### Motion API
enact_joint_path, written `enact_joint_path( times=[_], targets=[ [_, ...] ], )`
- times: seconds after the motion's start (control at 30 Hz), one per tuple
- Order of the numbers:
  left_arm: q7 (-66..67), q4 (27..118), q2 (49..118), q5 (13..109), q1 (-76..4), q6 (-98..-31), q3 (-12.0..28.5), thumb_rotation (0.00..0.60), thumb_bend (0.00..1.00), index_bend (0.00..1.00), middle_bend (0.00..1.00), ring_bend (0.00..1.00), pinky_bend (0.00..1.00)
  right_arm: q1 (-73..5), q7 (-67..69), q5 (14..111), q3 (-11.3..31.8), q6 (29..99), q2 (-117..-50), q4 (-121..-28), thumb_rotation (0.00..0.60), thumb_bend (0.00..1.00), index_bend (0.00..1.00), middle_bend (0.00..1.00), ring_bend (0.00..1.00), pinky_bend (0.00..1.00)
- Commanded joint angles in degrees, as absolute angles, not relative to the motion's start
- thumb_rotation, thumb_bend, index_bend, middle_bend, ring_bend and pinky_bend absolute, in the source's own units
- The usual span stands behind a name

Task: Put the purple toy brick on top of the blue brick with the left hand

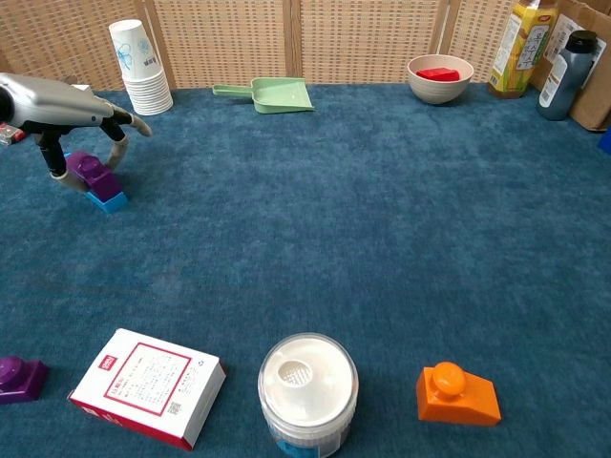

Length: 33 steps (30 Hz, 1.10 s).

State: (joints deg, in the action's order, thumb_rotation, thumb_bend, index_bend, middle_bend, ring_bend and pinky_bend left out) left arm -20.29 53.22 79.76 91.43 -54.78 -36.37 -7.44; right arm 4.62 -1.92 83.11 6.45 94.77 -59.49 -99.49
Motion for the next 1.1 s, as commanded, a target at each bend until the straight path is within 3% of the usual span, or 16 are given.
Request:
enact_joint_path(
  times=[0.03,0.27,0.57,0.8,1.1],
  targets=[
    [-20.32,53.75,79.41,91.26,-54.79,-36.38,-7.25,0.6,0.32,0.36,0.02,0.0,0.0,4.7,-1.82,83.05,6.45,94.83,-59.51,-99.4,0.6,0.39,0.34,0.19,0.04,0.19],
    [-20.41,55.62,78.13,91.05,-54.62,-37.11,-6.82,0.6,0.32,0.21,0.0,0.0,0.0,4.86,-1.27,83.22,6.46,95.11,-59.44,-99.2,0.6,0.39,0.34,0.19,0.04,0.19],
    [-24.09,60.09,74.83,90.24,-52.38,-41.34,-5.96,0.6,0.32,0.16,0.0,0.0,0.0,4.58,-0.22,83.62,6.41,94.68,-59.7,-98.65,0.6,0.39,0.33,0.19,0.04,0.19],
    [-37.71,65.75,71.59,87.48,-48.86,-46.91,-3.34,0.6,0.32,0.17,0.0,0.0,0.0,3.93,0.35,84.04,6.4,93.91,-60.44,-98.06,0.6,0.39,0.33,0.19,0.04,0.19],
    [-60.76,69.05,70.02,86.46,-46.97,-47.23,-1.75,0.6,0.32,0.19,0.01,0.0,0.0,3.65,0.82,84.82,6.38,94.05,-60.65,-98.15,0.6,0.39,0.33,0.19,0.04,0.19]
  ],
)
